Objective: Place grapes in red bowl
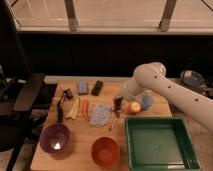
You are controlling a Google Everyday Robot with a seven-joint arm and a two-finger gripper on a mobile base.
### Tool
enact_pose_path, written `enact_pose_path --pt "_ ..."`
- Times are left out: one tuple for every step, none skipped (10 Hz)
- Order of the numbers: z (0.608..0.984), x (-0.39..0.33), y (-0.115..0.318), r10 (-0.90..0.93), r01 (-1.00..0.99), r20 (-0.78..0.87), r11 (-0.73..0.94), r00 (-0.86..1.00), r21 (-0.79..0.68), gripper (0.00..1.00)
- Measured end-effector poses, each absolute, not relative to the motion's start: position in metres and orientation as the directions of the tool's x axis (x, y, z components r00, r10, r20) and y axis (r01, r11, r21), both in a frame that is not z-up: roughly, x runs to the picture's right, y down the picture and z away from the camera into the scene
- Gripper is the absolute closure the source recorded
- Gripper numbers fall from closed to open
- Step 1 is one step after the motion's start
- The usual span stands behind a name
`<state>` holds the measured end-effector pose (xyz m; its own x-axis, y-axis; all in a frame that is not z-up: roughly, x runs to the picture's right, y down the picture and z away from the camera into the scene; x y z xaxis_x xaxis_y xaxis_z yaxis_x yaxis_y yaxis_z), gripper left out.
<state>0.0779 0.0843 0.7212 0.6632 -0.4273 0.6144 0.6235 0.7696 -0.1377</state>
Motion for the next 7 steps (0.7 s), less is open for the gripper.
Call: enact_pose_path --pt "0.7067 0.0820 0.0985 -0.416 0.629 0.630 0.762 0.656 -0.153 1.00" --pt "0.7020 0.0827 0.1031 -0.413 0.633 0.635 0.758 0.653 -0.157 1.00" --pt "0.7021 0.0811 0.1028 -0.415 0.635 0.637 0.757 0.650 -0.155 1.00" --pt "0.7020 0.0805 0.1026 -0.415 0.635 0.637 0.757 0.649 -0.154 1.00" --pt "0.7019 0.0825 0.1024 -0.414 0.633 0.635 0.759 0.652 -0.155 1.00" --pt "0.7020 0.0819 0.1023 -0.414 0.633 0.636 0.758 0.651 -0.155 1.00" --pt "0.7021 0.0806 0.1021 -0.415 0.635 0.637 0.757 0.649 -0.154 1.00"
